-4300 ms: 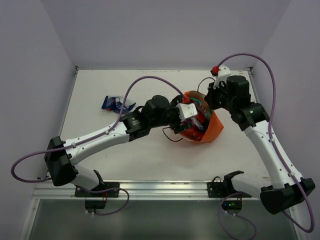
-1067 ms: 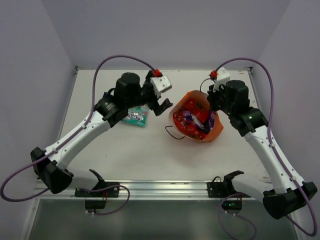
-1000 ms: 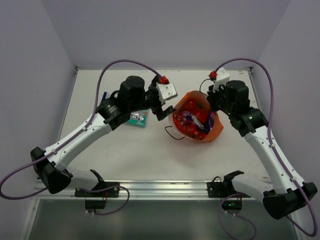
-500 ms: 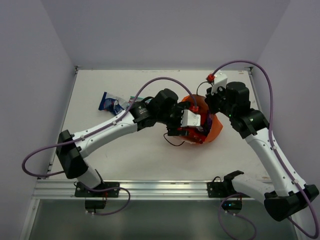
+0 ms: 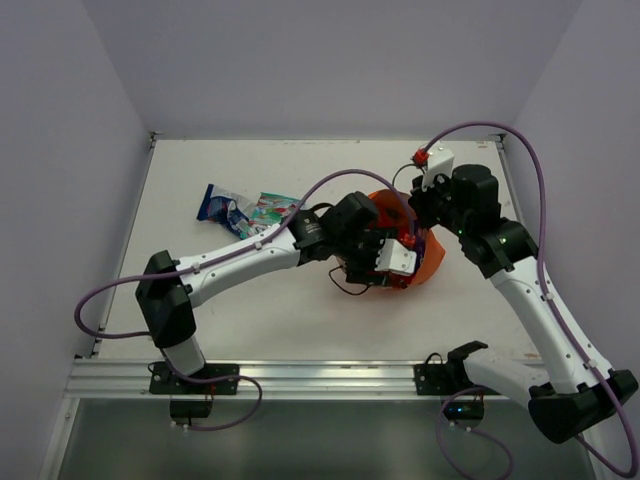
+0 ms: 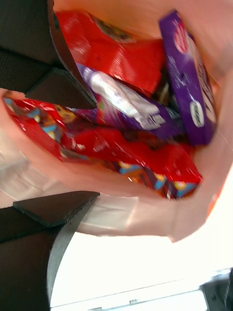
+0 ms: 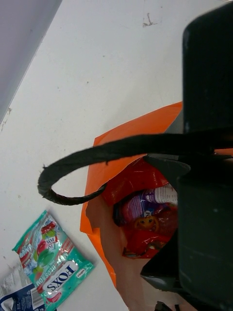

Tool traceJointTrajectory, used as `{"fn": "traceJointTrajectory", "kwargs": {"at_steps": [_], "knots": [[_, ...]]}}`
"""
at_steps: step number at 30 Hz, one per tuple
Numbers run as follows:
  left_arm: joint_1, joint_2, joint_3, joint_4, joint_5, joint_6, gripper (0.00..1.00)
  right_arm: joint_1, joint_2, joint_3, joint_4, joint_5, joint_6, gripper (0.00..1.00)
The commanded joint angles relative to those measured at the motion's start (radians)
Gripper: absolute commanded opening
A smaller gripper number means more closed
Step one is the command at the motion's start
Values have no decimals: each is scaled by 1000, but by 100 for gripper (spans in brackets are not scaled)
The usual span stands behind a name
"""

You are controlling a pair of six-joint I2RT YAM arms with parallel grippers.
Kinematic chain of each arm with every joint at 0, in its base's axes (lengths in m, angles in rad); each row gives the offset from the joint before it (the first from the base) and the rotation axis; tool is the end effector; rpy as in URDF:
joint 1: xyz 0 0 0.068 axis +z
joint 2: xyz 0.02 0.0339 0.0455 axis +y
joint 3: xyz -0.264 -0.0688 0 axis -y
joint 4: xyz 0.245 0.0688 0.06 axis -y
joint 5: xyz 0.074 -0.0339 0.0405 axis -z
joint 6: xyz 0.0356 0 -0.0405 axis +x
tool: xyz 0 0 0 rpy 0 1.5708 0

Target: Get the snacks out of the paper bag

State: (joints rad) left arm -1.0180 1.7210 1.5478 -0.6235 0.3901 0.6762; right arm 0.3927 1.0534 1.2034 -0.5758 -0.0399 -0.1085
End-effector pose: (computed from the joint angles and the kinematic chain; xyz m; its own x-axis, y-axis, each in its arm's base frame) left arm 0.1911 -0.3356 0.3150 0.2871 0.6370 -0.7154 0.9578 -0.1786 0.2254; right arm 0.2050 0.0865 0.3936 -0.3343 -0.2556 -0.9071 -0.4548 0.8868 -0.0822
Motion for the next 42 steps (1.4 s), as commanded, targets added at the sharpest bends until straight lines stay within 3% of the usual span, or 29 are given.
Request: {"fn": "traceJointTrajectory", "kwargs": {"at_steps": [1,5,16,30,42], "knots": [[-14,21,35,-8,49,23,69,9,-35,10,88,-5,-7,0],[-16,32,31,-18,50,23,58,9,-36,7,91,5,-5,0],[-13,-66,17,48,-20,59,74,9,-47,1,94,3,-5,0],[64,-25,109,61,89,63,68,8,-52,-11,105,11,-2,0],[65,135,104,106,127,51,65,8,-46,-19,106,18,0,0]]}}
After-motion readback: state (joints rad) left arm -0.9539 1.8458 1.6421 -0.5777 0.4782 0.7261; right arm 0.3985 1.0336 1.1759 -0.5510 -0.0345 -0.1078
